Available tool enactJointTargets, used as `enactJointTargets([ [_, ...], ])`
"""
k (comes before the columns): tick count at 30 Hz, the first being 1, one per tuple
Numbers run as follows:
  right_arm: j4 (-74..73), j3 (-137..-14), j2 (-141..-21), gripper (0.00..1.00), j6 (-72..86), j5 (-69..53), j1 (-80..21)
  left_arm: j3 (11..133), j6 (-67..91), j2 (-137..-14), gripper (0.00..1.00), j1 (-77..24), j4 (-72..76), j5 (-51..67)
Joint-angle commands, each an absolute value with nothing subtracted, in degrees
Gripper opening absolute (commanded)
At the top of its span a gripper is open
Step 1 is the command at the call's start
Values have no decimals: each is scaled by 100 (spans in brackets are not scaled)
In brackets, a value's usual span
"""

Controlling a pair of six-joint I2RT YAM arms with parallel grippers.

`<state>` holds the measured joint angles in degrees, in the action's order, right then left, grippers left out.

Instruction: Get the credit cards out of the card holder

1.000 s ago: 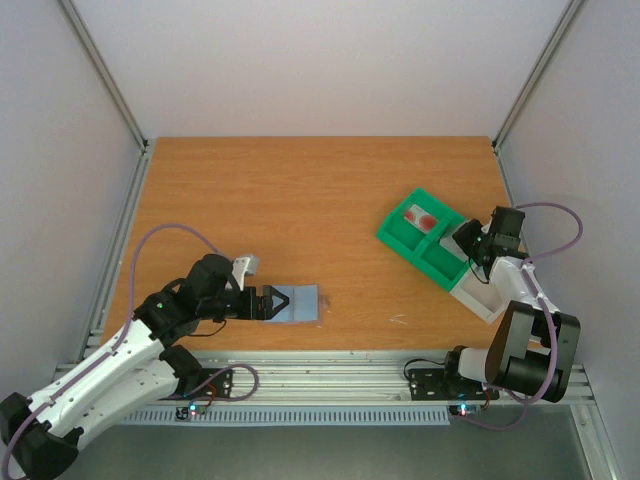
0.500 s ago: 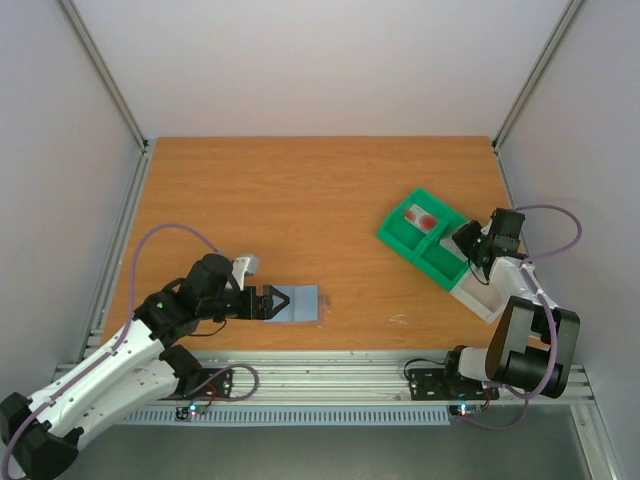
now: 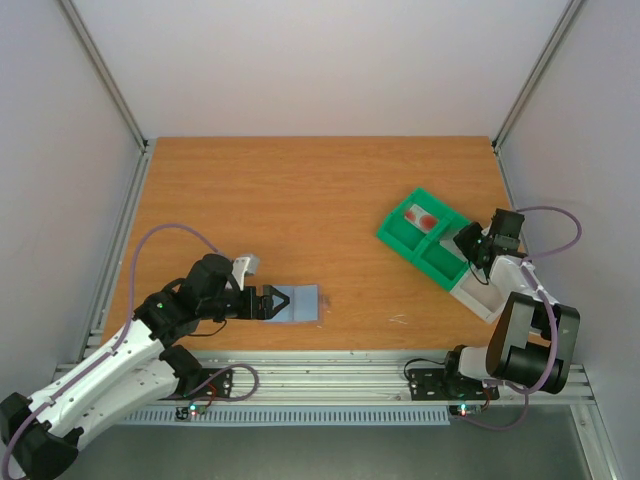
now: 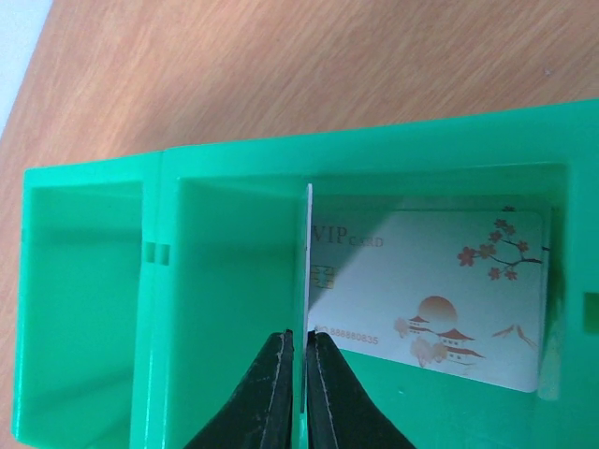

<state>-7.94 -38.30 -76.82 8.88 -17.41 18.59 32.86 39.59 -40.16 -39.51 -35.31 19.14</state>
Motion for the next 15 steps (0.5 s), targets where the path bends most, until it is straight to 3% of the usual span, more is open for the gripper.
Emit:
enactJointTargets([
  [1, -959, -4015, -7716, 7, 828, -1521, 1916, 3239, 3962, -3980, 99, -3960, -3252, 1978],
  [15, -1208, -4100, -7675, 14, 748, -1293, 1908, 3234, 3973, -3986, 99, -3956, -3293, 1922],
])
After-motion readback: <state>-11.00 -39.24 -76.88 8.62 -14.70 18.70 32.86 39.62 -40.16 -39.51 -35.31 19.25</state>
